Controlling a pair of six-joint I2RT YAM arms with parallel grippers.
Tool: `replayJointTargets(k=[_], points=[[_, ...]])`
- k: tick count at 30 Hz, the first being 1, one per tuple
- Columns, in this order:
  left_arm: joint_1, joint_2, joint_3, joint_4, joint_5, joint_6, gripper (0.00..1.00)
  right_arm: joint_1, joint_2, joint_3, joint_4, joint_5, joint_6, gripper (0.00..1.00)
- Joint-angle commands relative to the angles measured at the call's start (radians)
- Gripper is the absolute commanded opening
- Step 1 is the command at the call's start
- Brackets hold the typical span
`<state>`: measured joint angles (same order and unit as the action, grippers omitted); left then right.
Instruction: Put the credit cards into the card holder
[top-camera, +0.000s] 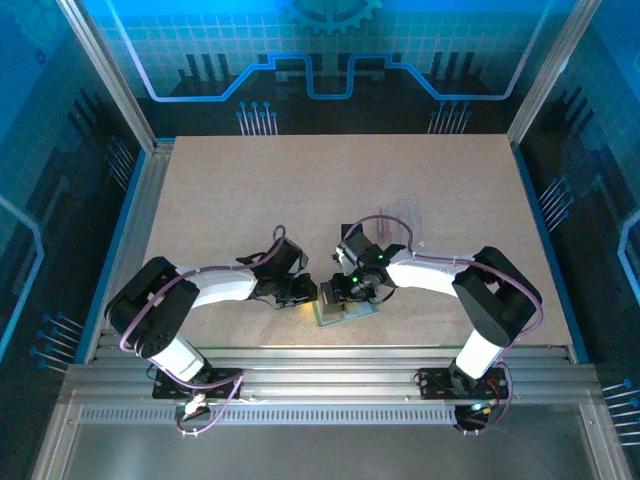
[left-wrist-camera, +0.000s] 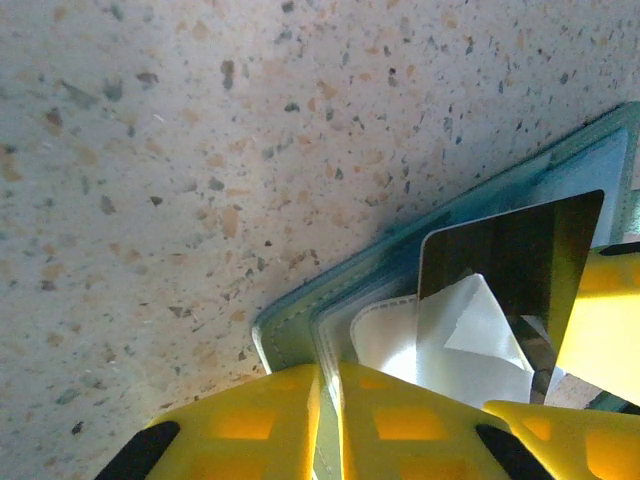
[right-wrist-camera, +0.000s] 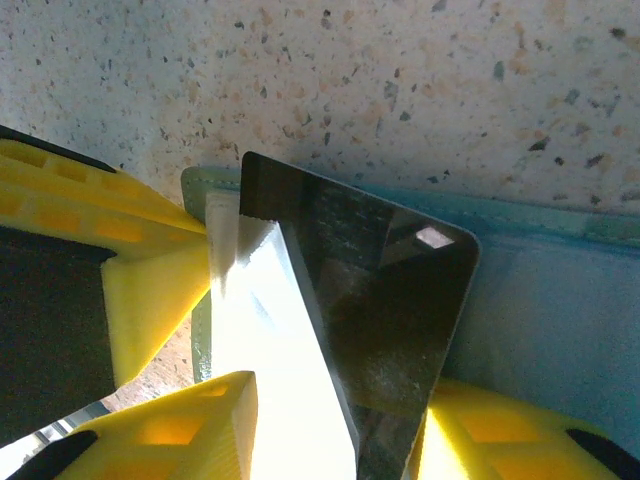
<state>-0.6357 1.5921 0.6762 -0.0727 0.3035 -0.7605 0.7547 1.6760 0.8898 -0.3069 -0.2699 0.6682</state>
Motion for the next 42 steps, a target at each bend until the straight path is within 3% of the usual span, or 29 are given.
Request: replayJointTargets(k=[1, 9, 16, 42], points=[[-0.011, 0.02, -0.041, -0.052, 0.003, 0.001, 0.15, 0.036, 0.011, 0.018, 0.021, -0.065, -0.007, 0.42], [-0.01, 0.006, -0.029, -0.061, 0.005, 0.007, 0.16, 0.042, 0.016, 0.049, -0.055, -0.004, -0.037, 0.43], [-0.01, 0.019, -0.031, -0.057, 0.003, 0.007, 0.16, -0.004, -0.017, 0.012, 0.015, -0.097, -0.021, 0.47], [-0.009, 0.032, -0.041, -0.055, -0.001, 0.01, 0.16, -0.072, 0.011, -0.045, 0.03, -0.132, 0.006, 0.28]])
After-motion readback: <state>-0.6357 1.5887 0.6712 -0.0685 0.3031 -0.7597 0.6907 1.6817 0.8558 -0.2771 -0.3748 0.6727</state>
